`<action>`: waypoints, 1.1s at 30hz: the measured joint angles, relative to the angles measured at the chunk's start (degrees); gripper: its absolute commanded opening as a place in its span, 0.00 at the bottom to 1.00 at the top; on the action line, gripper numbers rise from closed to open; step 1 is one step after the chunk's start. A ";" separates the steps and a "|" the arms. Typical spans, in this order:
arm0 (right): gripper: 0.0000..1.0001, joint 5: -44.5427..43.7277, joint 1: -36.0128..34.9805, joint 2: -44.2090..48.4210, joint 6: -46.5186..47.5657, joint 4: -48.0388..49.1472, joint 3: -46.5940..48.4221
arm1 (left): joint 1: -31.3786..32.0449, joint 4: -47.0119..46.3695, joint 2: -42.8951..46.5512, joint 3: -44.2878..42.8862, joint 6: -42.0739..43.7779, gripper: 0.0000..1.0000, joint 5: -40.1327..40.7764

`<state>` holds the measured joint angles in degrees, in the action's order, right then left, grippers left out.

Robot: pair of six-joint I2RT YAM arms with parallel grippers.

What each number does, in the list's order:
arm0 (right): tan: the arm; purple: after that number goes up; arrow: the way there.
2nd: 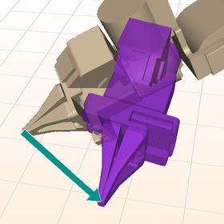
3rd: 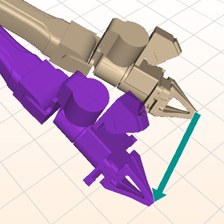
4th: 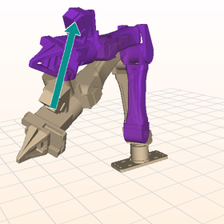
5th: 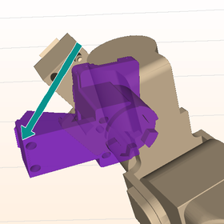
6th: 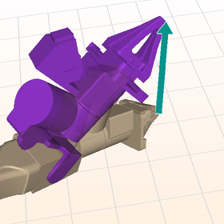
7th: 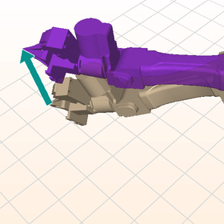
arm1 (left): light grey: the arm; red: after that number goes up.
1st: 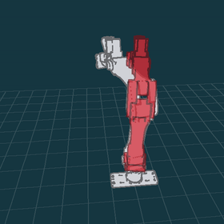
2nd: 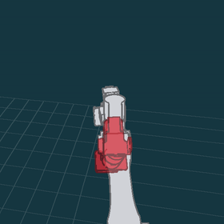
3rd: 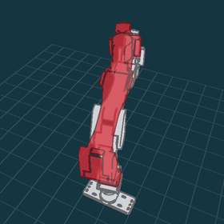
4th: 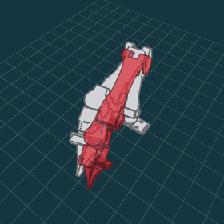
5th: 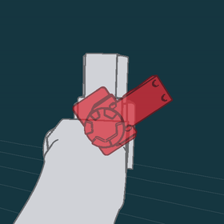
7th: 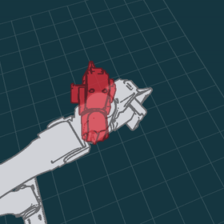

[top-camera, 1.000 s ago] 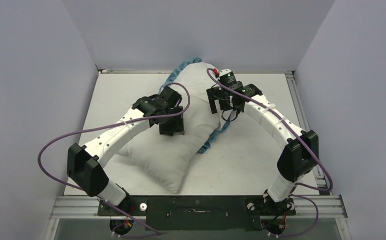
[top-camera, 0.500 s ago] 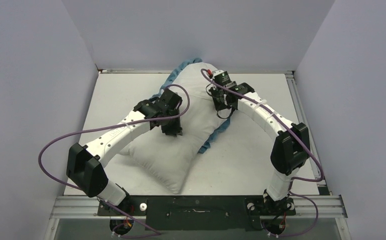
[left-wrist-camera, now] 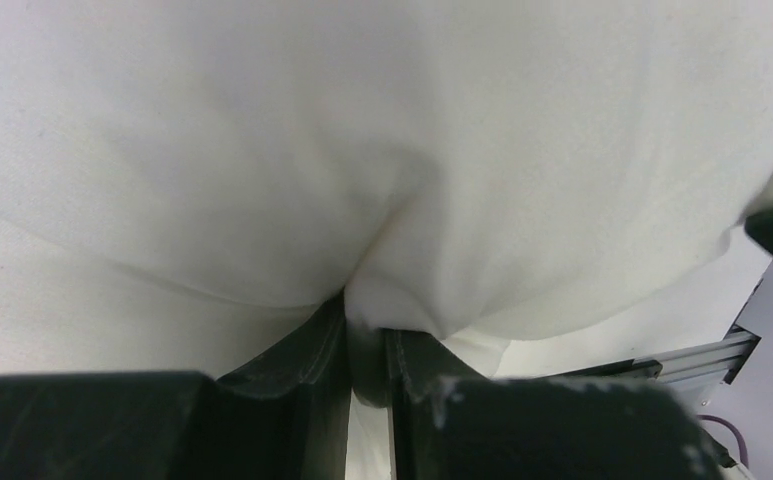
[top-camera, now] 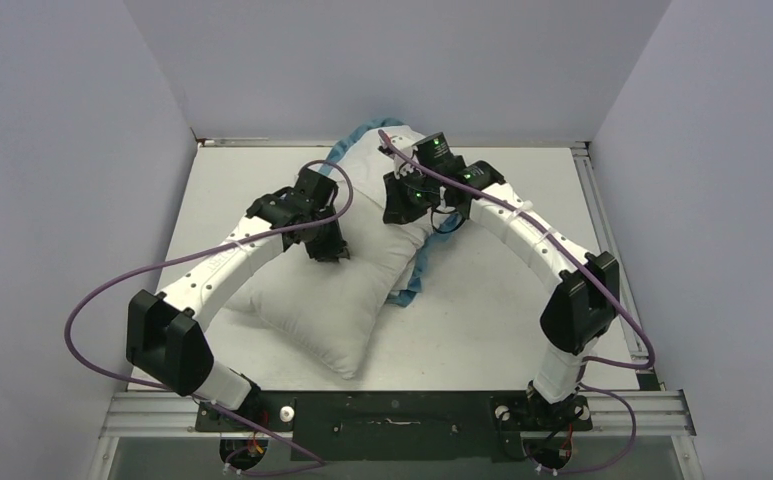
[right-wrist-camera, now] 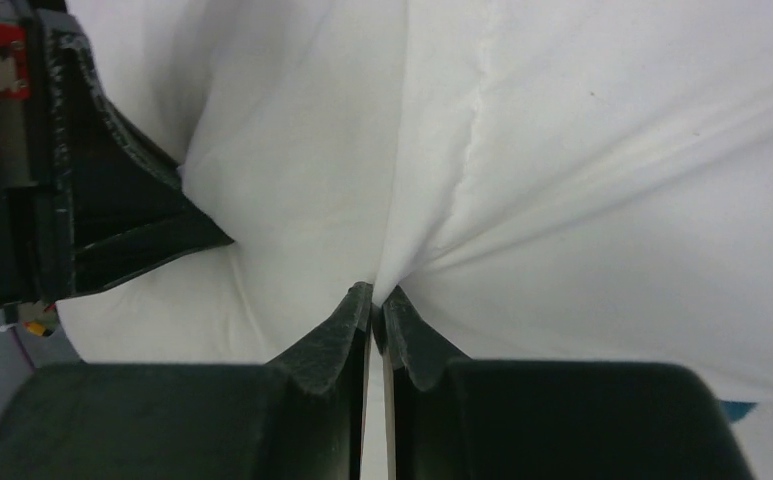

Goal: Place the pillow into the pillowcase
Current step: Stuff the pillow into the pillowcase.

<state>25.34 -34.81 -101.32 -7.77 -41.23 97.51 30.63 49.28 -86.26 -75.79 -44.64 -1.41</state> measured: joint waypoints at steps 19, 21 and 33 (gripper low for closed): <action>0.05 30.80 -5.66 -6.27 -3.91 1.84 3.78 | -7.32 -8.09 -0.61 -0.76 -3.04 0.00 -0.55; 0.05 31.71 -7.54 -6.10 -2.97 0.46 2.75 | -8.83 -9.14 -0.63 -1.03 -2.99 0.00 -0.46; 0.91 2.91 5.79 2.01 -8.74 2.75 -9.44 | -10.64 -9.77 -0.98 -2.25 -2.51 0.00 -0.39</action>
<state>28.25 -29.02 -99.31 -16.51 -38.48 88.07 19.99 39.51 -87.24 -78.04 -47.16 -1.80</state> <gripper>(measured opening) 0.766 0.083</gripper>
